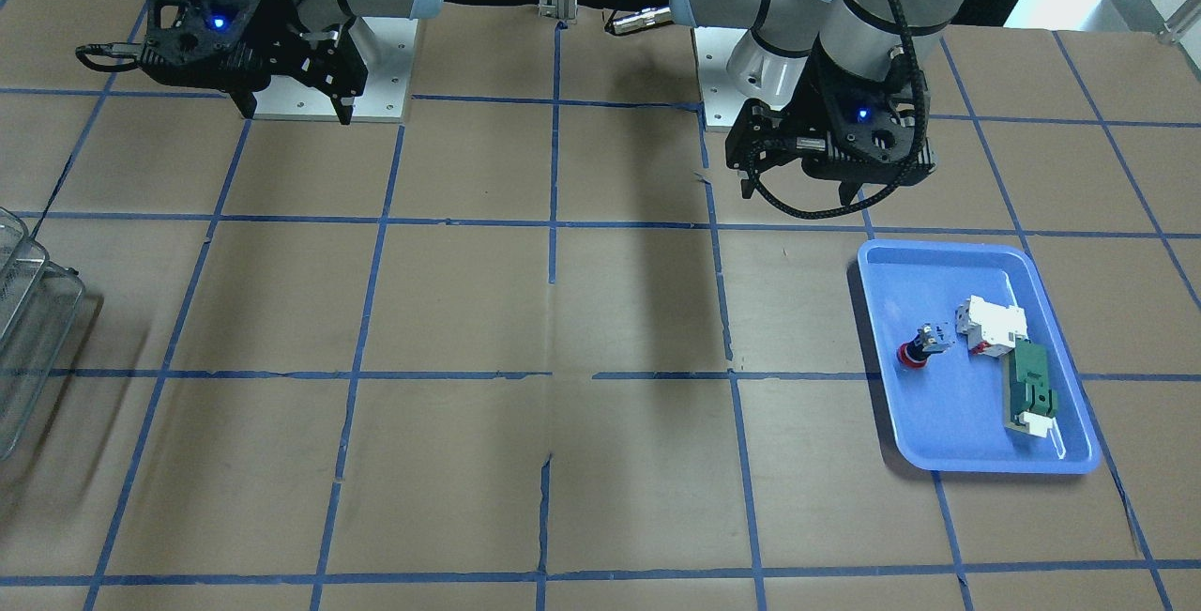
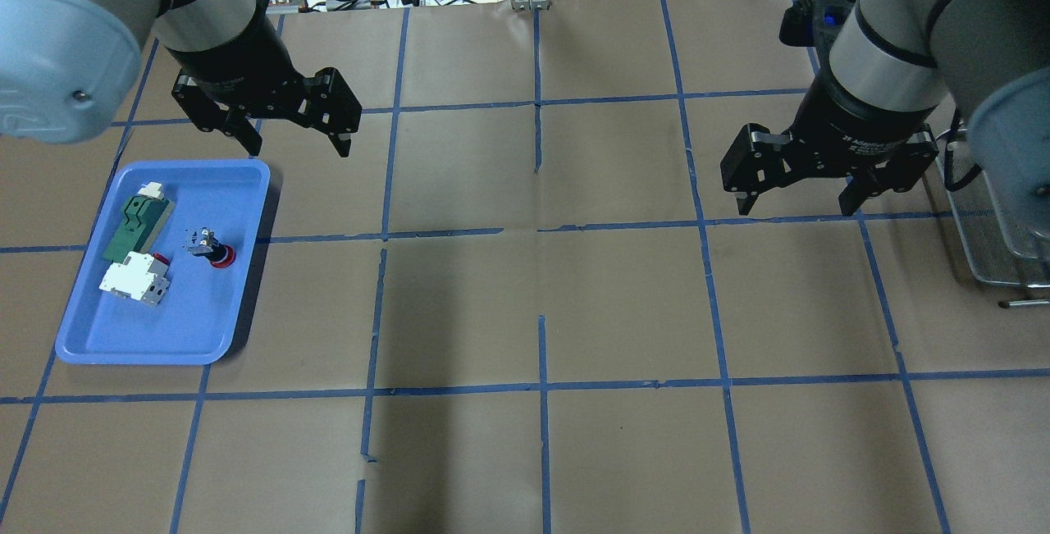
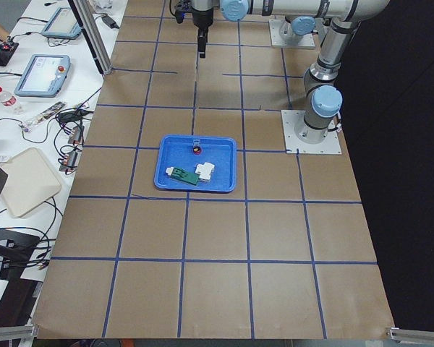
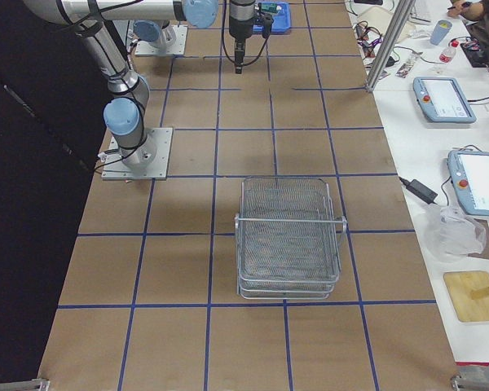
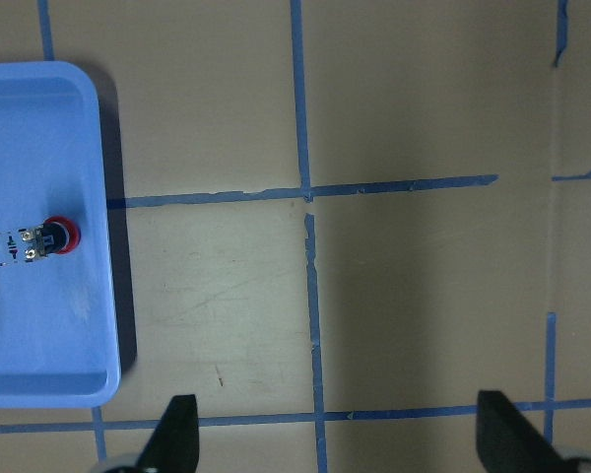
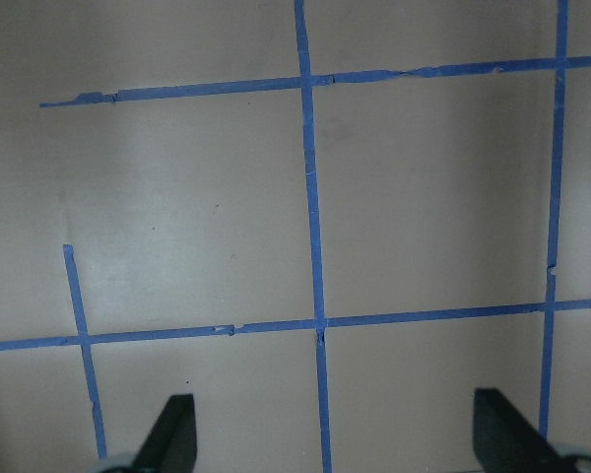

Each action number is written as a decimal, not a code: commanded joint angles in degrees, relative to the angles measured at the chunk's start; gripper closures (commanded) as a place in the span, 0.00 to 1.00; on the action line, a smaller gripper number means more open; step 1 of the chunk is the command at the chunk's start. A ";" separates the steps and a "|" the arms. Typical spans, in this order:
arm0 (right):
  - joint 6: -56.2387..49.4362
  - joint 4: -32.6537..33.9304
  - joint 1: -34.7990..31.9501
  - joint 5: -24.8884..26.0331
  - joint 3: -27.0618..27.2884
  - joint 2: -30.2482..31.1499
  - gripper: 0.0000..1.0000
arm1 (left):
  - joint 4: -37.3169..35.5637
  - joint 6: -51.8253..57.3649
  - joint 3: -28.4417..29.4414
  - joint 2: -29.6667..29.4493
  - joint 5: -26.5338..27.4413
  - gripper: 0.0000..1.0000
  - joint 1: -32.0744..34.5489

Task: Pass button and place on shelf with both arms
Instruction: 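Lower the left gripper toward the red push button in the blue tray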

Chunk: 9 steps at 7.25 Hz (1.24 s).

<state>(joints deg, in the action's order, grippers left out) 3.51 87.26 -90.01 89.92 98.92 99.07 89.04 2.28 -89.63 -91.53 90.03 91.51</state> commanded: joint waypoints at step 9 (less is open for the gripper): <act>0.18 0.81 0.01 -0.44 -0.04 -0.01 0.00 | -17.56 13.22 -12.67 -10.39 0.15 0.00 -21.52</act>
<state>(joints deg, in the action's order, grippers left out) 3.65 88.09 -90.05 89.47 98.85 99.03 74.53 9.45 -101.58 -98.34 90.02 73.58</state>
